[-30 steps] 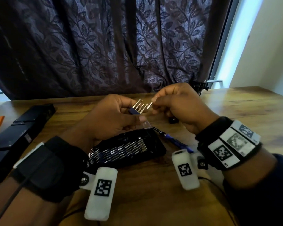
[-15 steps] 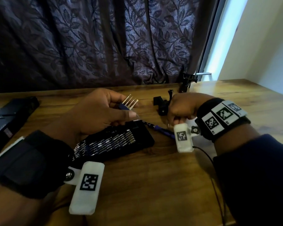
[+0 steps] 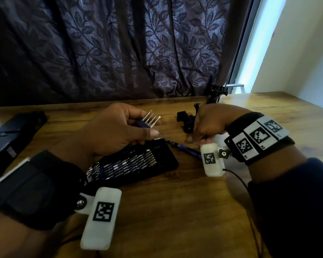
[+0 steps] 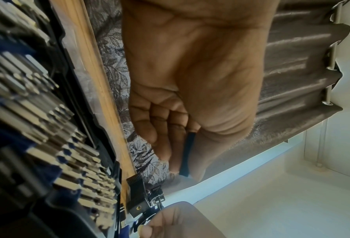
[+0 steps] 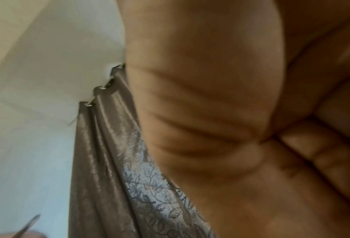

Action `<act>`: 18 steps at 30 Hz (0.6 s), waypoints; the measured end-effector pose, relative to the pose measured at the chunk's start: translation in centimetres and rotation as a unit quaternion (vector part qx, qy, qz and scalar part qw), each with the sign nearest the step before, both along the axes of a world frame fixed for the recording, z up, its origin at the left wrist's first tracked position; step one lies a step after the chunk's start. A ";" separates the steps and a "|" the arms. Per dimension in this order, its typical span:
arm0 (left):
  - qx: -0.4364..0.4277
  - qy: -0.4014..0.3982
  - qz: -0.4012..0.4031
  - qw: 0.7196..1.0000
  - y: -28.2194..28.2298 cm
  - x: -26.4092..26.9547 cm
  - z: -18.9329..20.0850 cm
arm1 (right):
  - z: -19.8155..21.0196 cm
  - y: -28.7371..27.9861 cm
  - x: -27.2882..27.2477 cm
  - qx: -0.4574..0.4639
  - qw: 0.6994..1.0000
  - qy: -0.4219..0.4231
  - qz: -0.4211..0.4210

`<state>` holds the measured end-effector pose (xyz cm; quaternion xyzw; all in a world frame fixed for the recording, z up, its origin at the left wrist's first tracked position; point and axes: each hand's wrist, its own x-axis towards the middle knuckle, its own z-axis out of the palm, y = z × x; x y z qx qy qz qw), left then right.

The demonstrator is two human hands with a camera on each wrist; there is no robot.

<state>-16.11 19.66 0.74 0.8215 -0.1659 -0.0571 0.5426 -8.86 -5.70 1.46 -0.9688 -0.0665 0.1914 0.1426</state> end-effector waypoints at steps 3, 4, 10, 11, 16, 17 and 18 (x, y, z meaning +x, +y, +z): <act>-0.012 0.013 0.009 1.000 -0.1 0.0 0.0 | 0.3 1.0 -0.5 -0.046 0.998 0.004 0.041; -0.013 0.015 0.012 1.000 0.0 0.0 0.0 | 0.3 1.2 -0.6 -0.059 0.997 0.008 0.048; -0.055 0.031 0.023 0.998 0.0 0.2 -0.1 | 0.3 1.9 -0.8 -0.121 0.989 0.008 0.085; -0.065 0.036 0.021 0.997 -0.1 0.2 -0.1 | 0.2 2.1 -0.8 -0.127 0.987 0.014 0.096; -0.138 0.068 0.029 0.988 -0.4 0.2 0.0 | 0.1 1.7 -0.8 -0.104 0.987 0.020 0.120; -0.151 0.070 0.037 0.985 -0.4 0.2 0.1 | 0.1 1.3 -1.0 -0.083 0.990 0.020 0.116; -0.160 0.068 0.046 0.984 -0.5 0.3 0.1 | 0.3 0.8 -1.2 -0.056 0.992 0.020 0.111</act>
